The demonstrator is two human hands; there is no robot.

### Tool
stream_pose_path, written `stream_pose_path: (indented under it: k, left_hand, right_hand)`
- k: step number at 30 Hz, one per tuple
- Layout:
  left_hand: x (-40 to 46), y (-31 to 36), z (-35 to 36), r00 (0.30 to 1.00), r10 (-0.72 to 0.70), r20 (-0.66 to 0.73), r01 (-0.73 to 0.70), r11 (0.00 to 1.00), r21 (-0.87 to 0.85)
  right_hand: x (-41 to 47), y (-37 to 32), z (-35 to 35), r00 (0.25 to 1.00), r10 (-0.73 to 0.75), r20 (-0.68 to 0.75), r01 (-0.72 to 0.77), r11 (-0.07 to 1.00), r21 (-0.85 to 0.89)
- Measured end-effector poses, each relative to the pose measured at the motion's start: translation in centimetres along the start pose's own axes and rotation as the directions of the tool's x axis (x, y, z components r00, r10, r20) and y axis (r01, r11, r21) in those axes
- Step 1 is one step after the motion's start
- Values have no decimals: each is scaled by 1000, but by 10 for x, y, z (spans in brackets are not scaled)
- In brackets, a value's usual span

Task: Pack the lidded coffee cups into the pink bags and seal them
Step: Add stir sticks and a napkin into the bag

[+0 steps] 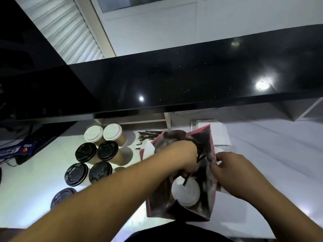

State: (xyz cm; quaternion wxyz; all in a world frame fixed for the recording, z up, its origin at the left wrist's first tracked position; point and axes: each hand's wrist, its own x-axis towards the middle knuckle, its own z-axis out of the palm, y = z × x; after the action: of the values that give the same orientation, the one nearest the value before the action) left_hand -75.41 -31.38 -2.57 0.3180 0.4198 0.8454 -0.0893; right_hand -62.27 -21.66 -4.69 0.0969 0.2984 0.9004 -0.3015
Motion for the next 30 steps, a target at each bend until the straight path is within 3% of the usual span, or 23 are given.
stream_pose_path:
  k: [7,9,12,15,19,21,26,30]
  left_hand:
    - [27,12,30,984,-23,177,80,942,-326]
    - [23,9,26,987,-33,155,93,910,-404]
    - [12,0,10,1000,29,-9,-30,937,-349]
    - [-6,-12,-17,985,102,-139,-151,902,-404]
    - [-22,-46,-59,884,77,-460,-225,934,-276]
    - [-16,-70,-73,857,15,-515,-197,933,-300]
    - [52,-116,-59,955,-75,-287,-59,900,-433]
    - [115,-113,-24,982,20,-188,-72,958,-276]
  right_hand:
    - [-1,6,1,999,31,-33,-31,1000,6]
    - [-1,7,1,999,36,-35,-36,999,9]
    - [-2,7,1,998,47,-50,-47,999,11]
    - [-3,13,-1,995,64,-71,-65,998,-3]
    - [-6,22,-8,988,104,-110,-109,993,-40]
    - [-7,27,-11,983,127,-133,-134,990,-49]
    - [-11,37,-15,968,192,-160,-204,977,-56]
    - [-15,39,-12,959,235,-156,-246,968,-56]
